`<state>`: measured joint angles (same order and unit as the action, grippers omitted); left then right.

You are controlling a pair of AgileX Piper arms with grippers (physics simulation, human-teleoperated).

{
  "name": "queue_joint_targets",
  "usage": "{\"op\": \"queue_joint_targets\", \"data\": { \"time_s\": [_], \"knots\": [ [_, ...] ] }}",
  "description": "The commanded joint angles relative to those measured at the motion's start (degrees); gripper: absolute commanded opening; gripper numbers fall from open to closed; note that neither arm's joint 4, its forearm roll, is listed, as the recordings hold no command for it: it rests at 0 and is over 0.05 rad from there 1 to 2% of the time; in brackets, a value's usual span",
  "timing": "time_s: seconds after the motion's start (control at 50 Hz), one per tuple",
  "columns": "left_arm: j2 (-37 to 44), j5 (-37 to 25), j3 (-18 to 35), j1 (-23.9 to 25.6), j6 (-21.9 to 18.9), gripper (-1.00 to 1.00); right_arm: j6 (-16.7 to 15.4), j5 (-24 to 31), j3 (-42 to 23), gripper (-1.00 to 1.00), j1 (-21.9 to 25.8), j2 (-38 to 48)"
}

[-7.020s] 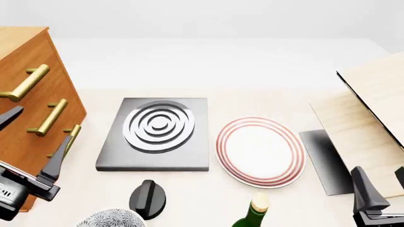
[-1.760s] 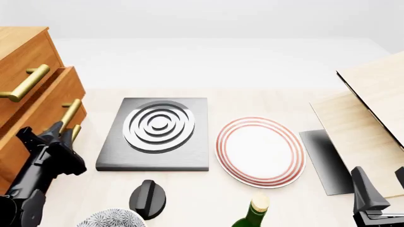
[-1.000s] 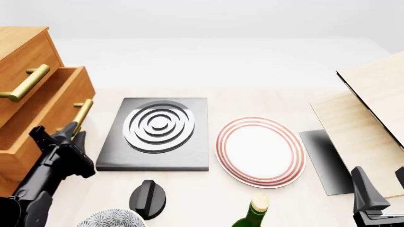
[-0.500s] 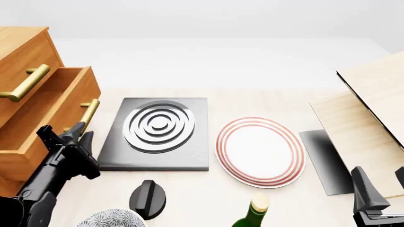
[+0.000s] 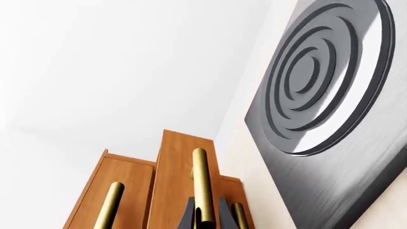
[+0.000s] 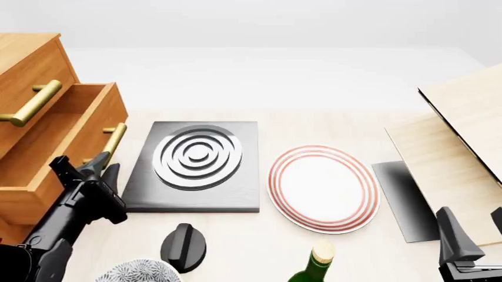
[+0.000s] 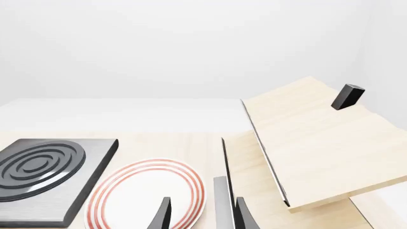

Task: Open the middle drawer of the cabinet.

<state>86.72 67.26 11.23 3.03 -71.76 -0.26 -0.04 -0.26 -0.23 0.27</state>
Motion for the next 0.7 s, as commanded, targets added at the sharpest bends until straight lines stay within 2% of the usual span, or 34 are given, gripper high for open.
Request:
{"op": "queue_joint_targets", "data": {
  "time_s": [0.02, 0.08, 0.1, 0.7],
  "knots": [
    [-1.4, 2.5, -0.2, 0.8, -0.9, -1.0, 0.0, 0.0, 0.0, 1.0, 0.0, 0.0],
    [-0.8, 2.6, 0.0, 0.6, -0.5, -1.0, 0.0, 0.0, 0.0, 1.0, 0.0, 0.0],
    [-0.7, 2.6, 0.2, 0.7, -0.7, 1.0, 0.0, 0.0, 0.0, 1.0, 0.0, 0.0],
    [-3.3, 2.5, 0.2, 3.4, -2.1, 1.0, 0.0, 0.0, 0.0, 1.0, 0.0, 0.0]
  ]
}}
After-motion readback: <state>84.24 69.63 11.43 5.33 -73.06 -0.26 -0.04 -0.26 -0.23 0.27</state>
